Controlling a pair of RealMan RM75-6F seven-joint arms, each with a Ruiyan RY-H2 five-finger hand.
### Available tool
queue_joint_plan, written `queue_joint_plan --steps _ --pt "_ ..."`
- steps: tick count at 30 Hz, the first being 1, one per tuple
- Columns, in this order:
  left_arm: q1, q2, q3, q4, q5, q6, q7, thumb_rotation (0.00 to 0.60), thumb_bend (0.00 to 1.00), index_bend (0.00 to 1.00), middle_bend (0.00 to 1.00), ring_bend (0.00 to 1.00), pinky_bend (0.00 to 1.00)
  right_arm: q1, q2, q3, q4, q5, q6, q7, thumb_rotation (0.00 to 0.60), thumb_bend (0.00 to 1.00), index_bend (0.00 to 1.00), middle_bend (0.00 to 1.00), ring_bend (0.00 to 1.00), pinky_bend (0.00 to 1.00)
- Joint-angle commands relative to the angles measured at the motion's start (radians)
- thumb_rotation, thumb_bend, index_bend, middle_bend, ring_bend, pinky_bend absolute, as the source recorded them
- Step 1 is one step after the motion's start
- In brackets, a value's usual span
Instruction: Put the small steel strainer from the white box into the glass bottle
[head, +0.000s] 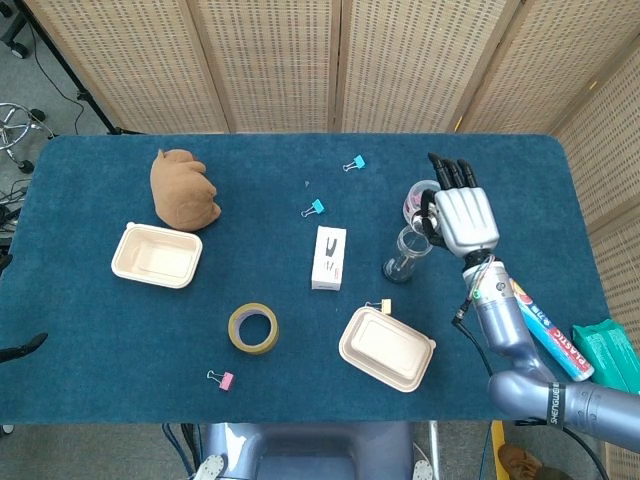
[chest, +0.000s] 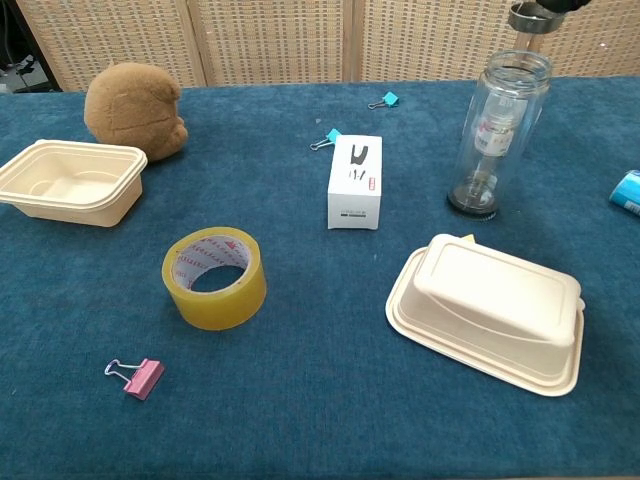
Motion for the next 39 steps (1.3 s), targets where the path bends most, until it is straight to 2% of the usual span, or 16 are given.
queue_joint_plan --steps 1,19,39 --pt "0.000 0.001 0.000 0.001 0.000 0.000 -0.004 0.600 0.11 0.00 0.00 0.00 0.00 -0.015 0.004 -0.012 0.012 -0.009 -0.005 0.017 0.600 0.66 0.67 0.00 0.00 0.00" --pt "0.001 0.003 0.002 0.002 0.003 -0.001 -0.010 0.600 0.11 0.00 0.00 0.00 0.00 -0.028 -0.033 -0.032 0.034 -0.037 -0.016 0.029 0.600 0.66 0.67 0.00 0.00 0.00" --pt "0.000 0.001 0.004 -0.003 0.003 -0.003 -0.001 0.600 0.11 0.00 0.00 0.00 0.00 -0.033 -0.044 -0.026 0.030 -0.033 -0.021 0.029 0.600 0.66 0.67 0.00 0.00 0.00"
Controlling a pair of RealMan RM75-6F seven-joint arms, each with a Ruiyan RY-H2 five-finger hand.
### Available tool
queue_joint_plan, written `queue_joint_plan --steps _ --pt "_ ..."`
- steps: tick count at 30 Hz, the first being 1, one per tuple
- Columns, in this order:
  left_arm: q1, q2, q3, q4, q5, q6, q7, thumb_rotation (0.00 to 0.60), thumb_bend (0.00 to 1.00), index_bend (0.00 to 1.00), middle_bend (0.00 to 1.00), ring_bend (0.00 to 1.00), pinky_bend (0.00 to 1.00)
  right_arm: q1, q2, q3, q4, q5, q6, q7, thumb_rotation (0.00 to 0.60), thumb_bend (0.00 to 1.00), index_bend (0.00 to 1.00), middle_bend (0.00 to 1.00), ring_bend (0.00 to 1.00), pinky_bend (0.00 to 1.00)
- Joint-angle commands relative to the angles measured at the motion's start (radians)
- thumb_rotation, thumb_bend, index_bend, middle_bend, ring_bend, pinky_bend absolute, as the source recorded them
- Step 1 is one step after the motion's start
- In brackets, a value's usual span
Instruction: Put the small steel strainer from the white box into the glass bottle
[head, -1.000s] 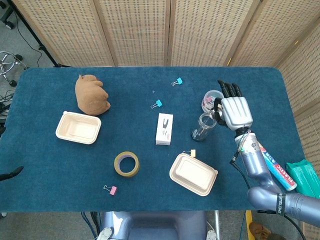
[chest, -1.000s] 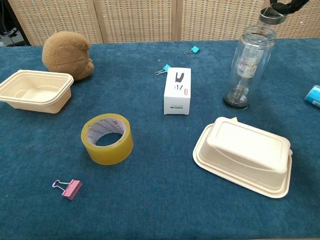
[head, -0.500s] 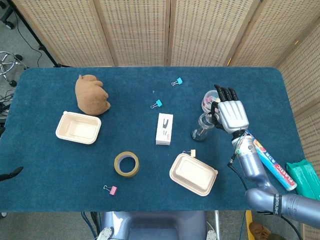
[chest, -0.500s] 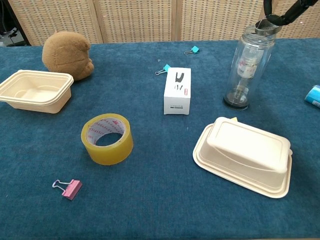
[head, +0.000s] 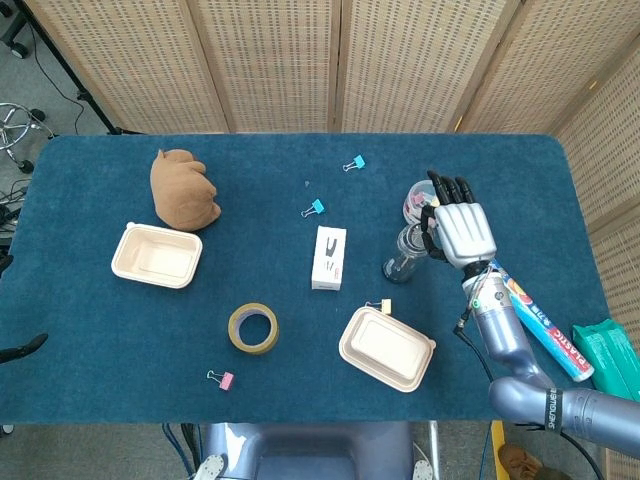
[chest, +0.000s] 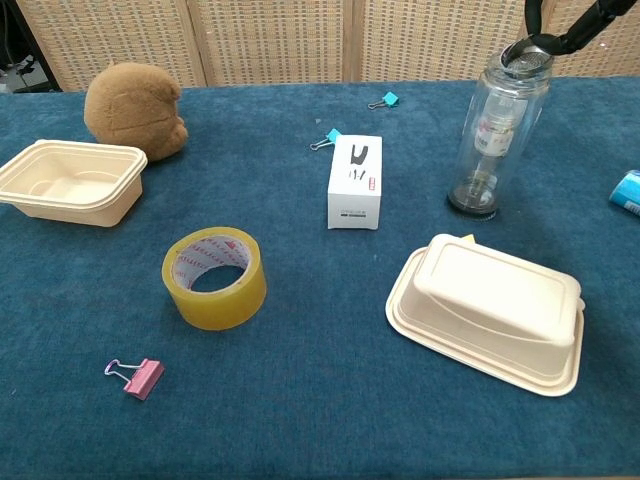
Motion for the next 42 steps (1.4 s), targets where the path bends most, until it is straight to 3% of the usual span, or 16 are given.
queue_joint_plan --steps 1,35,42 --pt "0.000 0.000 0.000 0.000 0.000 0.000 0.000 0.600 0.11 0.00 0.00 0.00 0.00 0.000 0.000 0.001 -0.003 0.000 0.001 -0.001 0.600 0.66 0.67 0.00 0.00 0.00" --pt "0.001 0.008 -0.003 0.006 0.000 0.001 -0.029 0.600 0.11 0.00 0.00 0.00 0.00 0.014 -0.020 0.009 0.003 0.052 -0.015 -0.010 0.600 0.66 0.66 0.00 0.00 0.00" --pt "0.002 0.010 -0.002 0.006 0.002 0.001 -0.036 0.600 0.11 0.00 0.00 0.00 0.00 0.011 -0.018 0.003 0.005 0.044 -0.022 -0.003 0.600 0.66 0.56 0.00 0.00 0.00"
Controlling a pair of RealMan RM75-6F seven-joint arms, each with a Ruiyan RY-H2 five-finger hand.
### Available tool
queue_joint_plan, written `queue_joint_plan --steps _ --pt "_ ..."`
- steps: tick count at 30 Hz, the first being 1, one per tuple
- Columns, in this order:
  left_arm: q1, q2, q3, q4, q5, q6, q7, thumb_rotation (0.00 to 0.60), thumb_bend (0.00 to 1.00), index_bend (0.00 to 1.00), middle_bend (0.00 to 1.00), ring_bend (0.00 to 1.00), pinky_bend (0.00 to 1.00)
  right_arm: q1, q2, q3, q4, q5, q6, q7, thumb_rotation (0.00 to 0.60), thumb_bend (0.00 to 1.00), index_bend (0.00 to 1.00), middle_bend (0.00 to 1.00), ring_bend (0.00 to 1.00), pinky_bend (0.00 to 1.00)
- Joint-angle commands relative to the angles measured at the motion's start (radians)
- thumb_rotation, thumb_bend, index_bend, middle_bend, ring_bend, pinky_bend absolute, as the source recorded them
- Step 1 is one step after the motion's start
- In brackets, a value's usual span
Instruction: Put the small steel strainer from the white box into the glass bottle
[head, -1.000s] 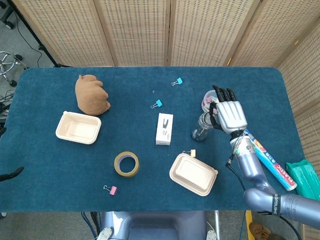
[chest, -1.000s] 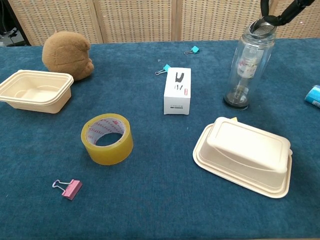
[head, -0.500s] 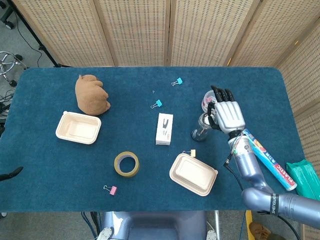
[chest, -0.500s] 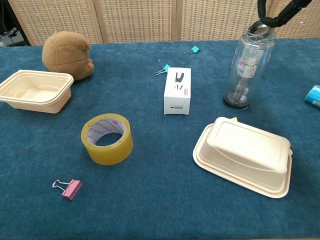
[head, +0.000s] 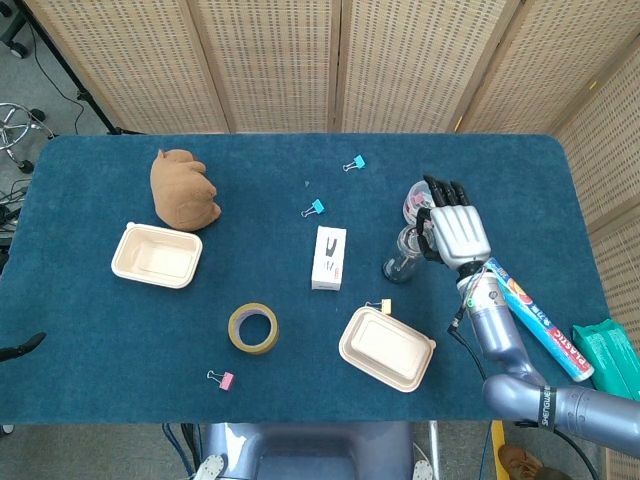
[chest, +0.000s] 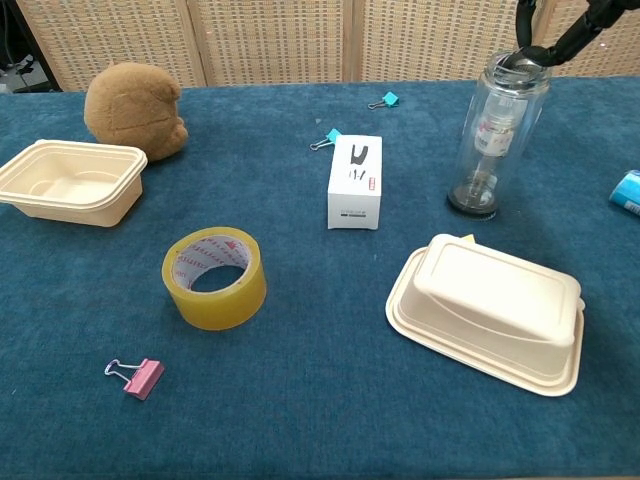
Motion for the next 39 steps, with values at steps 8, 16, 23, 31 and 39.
queue_joint_plan --steps 8,16,23,31,39 --pt "0.000 0.002 0.000 0.000 0.002 -0.001 -0.004 0.600 0.11 0.00 0.00 0.00 0.00 -0.010 0.027 -0.011 -0.016 -0.033 -0.023 0.025 0.600 0.67 0.38 0.00 0.00 0.00" --pt "0.001 0.002 0.001 0.000 0.002 0.000 -0.008 0.600 0.11 0.00 0.00 0.00 0.00 -0.018 0.049 -0.012 -0.043 -0.045 -0.016 0.031 0.600 0.67 0.37 0.00 0.00 0.00" --pt "0.002 0.005 0.000 0.001 0.004 0.002 -0.019 0.600 0.11 0.00 0.00 0.00 0.00 -0.045 0.092 -0.035 -0.106 -0.114 0.013 0.025 0.600 0.67 0.41 0.00 0.00 0.00" --pt "0.006 0.007 0.003 0.001 0.010 0.005 -0.025 0.600 0.11 0.00 0.00 0.00 0.00 -0.056 0.119 -0.083 -0.134 -0.130 -0.016 -0.015 0.600 0.67 0.37 0.00 0.00 0.00" --pt "0.002 0.008 0.002 0.002 0.005 -0.001 -0.025 0.600 0.11 0.00 0.00 0.00 0.00 -0.054 0.132 -0.094 -0.147 -0.128 -0.018 -0.044 0.600 0.69 0.34 0.00 0.00 0.00"
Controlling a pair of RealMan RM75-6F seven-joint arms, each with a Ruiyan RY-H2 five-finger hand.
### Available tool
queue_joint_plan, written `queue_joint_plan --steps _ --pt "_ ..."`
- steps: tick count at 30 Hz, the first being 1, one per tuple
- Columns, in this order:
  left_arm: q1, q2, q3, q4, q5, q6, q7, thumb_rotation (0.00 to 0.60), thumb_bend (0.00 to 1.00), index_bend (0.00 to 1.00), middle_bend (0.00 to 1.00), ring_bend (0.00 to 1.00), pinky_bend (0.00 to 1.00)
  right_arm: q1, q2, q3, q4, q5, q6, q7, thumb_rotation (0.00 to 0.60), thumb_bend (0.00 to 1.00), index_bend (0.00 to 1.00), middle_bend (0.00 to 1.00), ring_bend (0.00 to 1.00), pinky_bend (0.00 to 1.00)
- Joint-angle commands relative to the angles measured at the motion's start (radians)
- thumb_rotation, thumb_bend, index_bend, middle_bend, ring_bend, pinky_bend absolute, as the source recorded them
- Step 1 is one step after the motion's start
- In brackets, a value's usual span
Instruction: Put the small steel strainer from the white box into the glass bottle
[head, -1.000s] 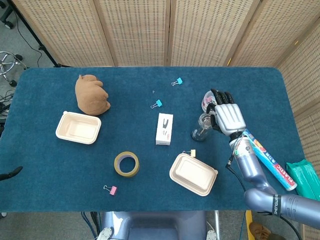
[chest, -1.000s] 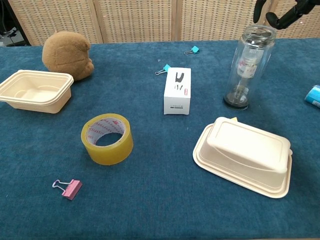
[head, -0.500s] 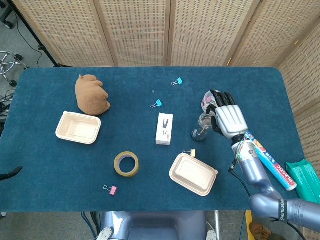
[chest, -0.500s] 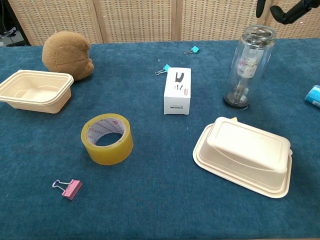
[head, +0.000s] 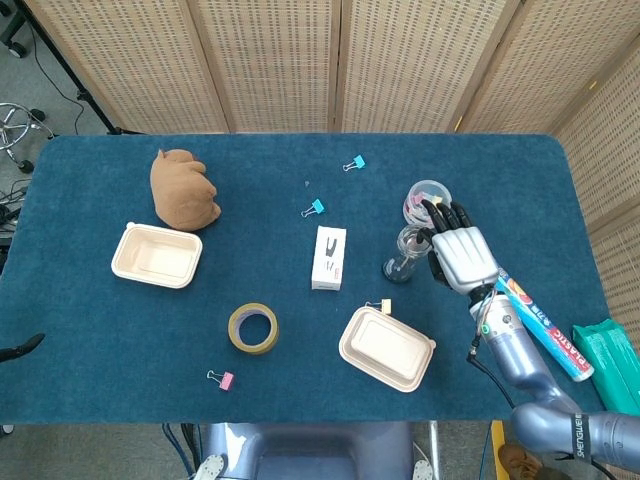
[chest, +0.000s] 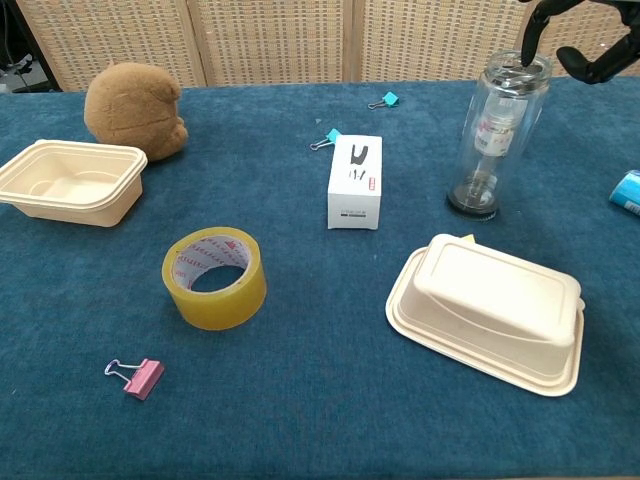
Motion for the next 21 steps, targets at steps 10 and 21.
queue_joint_plan --steps 10,21 --pt "0.001 0.000 0.000 0.000 0.000 0.001 -0.003 0.600 0.11 0.00 0.00 0.00 0.00 -0.001 0.030 -0.009 -0.026 0.014 -0.008 -0.021 0.600 0.69 0.29 0.00 0.00 0.00" --pt "0.000 0.001 0.000 0.000 0.000 0.000 -0.004 0.600 0.11 0.00 0.00 0.00 0.00 -0.008 0.037 -0.018 -0.041 0.003 0.005 -0.030 0.600 0.70 0.26 0.00 0.00 0.00"
